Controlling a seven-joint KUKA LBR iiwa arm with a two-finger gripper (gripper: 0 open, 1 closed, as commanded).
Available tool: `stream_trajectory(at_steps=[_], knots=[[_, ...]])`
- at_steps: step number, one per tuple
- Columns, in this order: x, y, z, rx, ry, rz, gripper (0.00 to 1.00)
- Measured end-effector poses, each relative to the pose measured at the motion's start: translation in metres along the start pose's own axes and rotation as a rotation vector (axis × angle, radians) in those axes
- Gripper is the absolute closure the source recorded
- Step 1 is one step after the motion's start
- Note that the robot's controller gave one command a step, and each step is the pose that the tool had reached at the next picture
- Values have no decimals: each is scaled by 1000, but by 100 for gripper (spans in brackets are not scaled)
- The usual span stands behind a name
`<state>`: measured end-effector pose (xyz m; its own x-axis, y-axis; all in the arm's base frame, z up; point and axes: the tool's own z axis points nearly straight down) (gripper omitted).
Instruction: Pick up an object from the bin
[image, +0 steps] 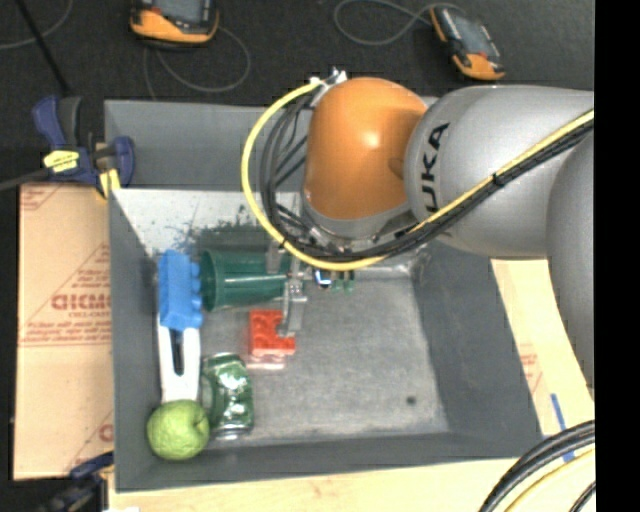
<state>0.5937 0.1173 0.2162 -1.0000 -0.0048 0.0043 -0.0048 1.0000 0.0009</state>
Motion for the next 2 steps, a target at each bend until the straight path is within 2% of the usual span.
stream_trajectory(at_steps=[1,2], knots=[[-1,-1,-5,-1,-8,3,0],[8,-24,33,1,-12,-121,0]])
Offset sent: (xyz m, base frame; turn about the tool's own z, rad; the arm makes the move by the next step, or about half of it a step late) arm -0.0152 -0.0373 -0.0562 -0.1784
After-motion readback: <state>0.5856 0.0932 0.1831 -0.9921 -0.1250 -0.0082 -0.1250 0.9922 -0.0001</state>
